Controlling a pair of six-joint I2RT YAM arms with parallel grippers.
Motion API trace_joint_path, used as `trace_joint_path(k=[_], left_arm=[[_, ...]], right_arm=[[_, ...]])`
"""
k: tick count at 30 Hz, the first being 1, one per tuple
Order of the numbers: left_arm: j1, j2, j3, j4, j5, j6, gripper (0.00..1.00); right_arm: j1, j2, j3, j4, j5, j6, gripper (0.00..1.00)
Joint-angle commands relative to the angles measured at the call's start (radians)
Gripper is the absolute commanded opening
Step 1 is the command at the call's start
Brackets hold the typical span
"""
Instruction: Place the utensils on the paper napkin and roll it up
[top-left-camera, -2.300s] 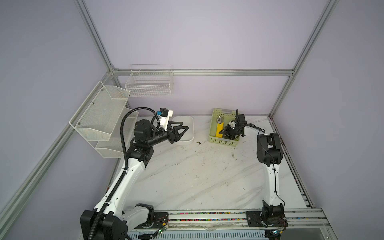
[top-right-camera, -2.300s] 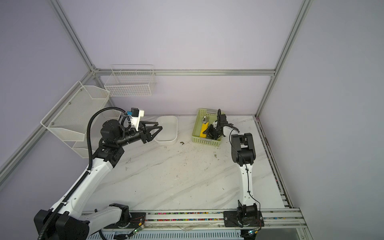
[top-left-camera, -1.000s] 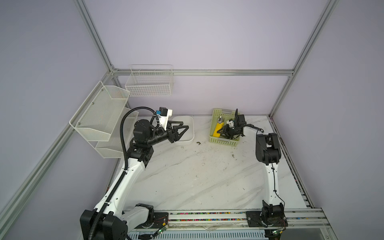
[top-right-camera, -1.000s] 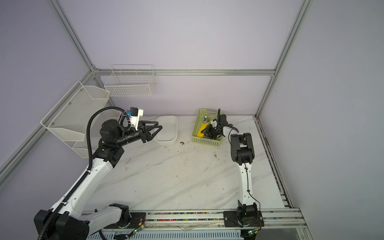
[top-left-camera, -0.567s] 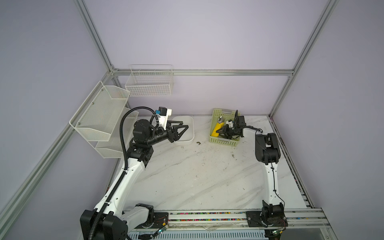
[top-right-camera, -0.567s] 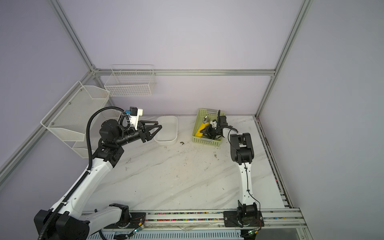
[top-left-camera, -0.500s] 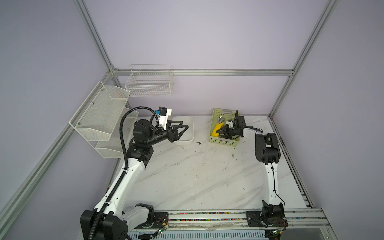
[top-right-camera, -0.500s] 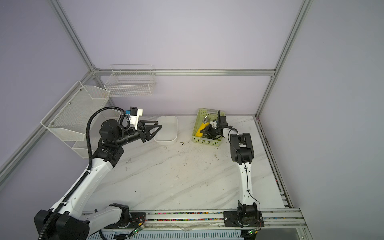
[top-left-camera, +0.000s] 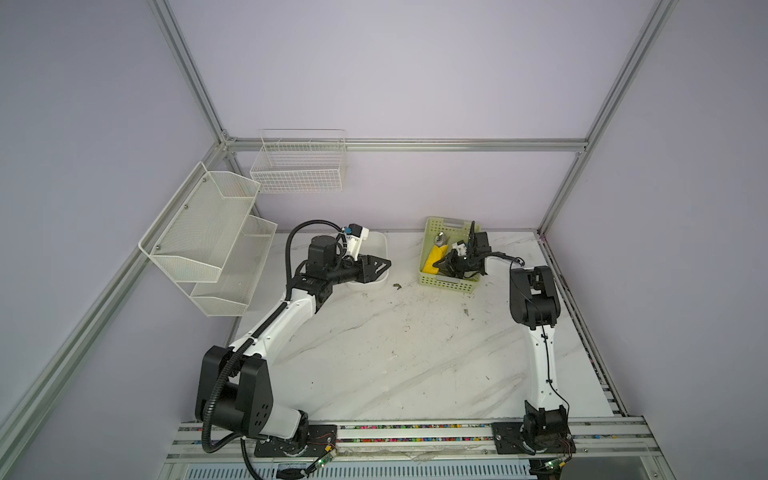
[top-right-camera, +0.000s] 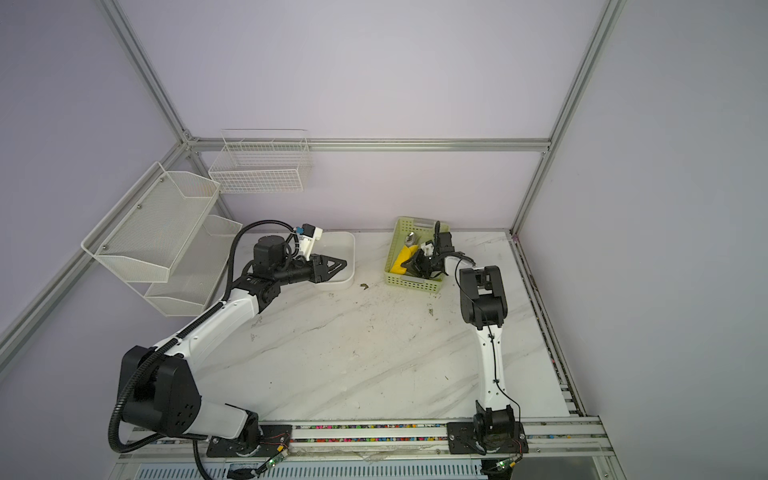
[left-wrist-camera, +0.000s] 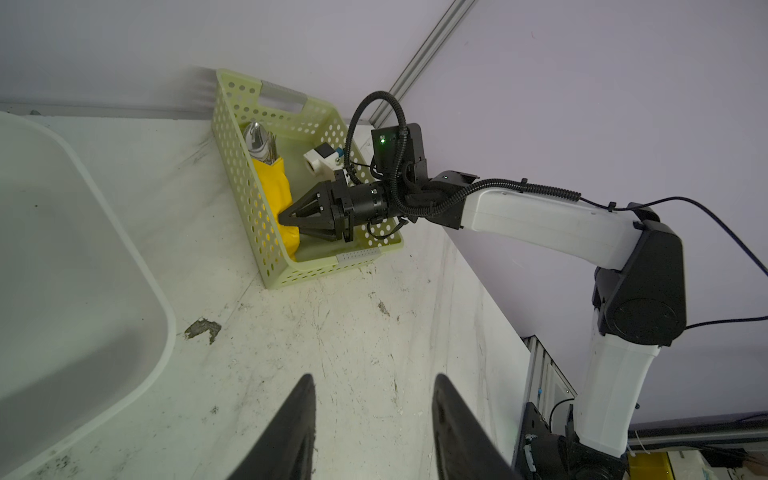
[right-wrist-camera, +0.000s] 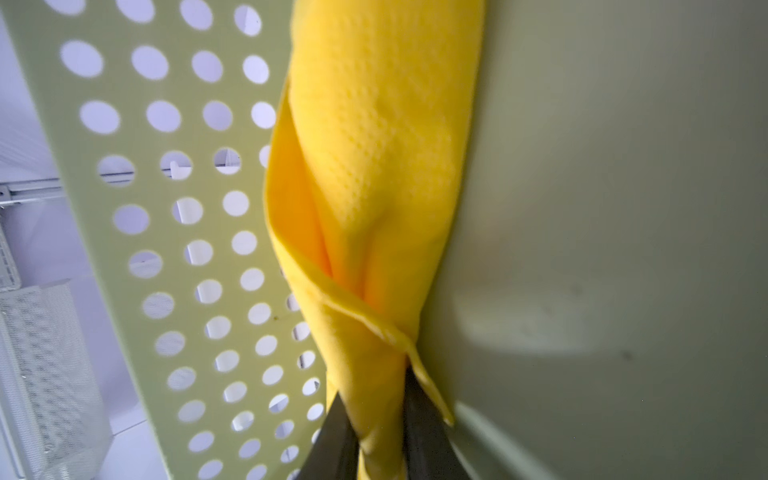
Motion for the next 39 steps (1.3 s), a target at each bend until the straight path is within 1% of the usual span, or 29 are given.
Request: trace_joint_path(k=[1,4,7,9,11,14,18,24,29,32,35,38,39], left_arm=[[-0.004,0.023,0.133,0.036,0.037,-0.029,0.45],[-0.008,0.045,0.133,0.052,0.064,-0.043,0.45],[-0.013,0.051,0.129,0.061,0.071,-0.047,0.46],[-0.013,0.047,0.123,0.071,0.074,-0.048,0.46],[-0.013,0.045,0.116,0.080,0.075,-0.051,0.46],[-0.013,0.046,0.109,0.086,0.081,-0.054,0.46],[-0.013,0.046,0.105,0.090,0.086,-0.056,0.46],[-0.013,0.059,0.104,0.103,0.100,-0.066,0.47],[-0.013,0.066,0.101,0.107,0.104,-0.070,0.47],[-0.014,0.070,0.101,0.111,0.108,-0.075,0.47],[-0.015,0.082,0.102,0.122,0.118,-0.085,0.46],[-0.017,0.091,0.102,0.126,0.125,-0.089,0.46],[-0.017,0.090,0.102,0.124,0.124,-0.090,0.47]], right_arm=[[0.002,0.102,-0.036,-0.179,0.102,-0.061,0.17],[0.001,0.081,-0.055,-0.137,0.088,-0.088,0.10],[0.001,0.046,-0.109,-0.021,0.060,-0.074,0.05],[0.001,0.023,-0.115,0.009,0.071,-0.116,0.00],[0.002,-0.008,-0.141,0.061,0.051,-0.128,0.00],[0.001,-0.062,-0.173,0.121,0.056,-0.159,0.00],[0.002,-0.127,-0.235,0.231,0.022,-0.182,0.00],[0.001,-0.163,-0.261,0.277,-0.018,-0.217,0.00],[0.001,-0.199,-0.295,0.336,-0.012,-0.215,0.00],[0.001,-0.200,-0.288,0.335,-0.033,-0.211,0.00],[-0.001,-0.160,-0.252,0.288,-0.063,-0.184,0.00],[-0.001,-0.106,-0.197,0.154,-0.034,-0.176,0.00],[-0.001,-0.091,-0.189,0.126,-0.022,-0.153,0.00]])
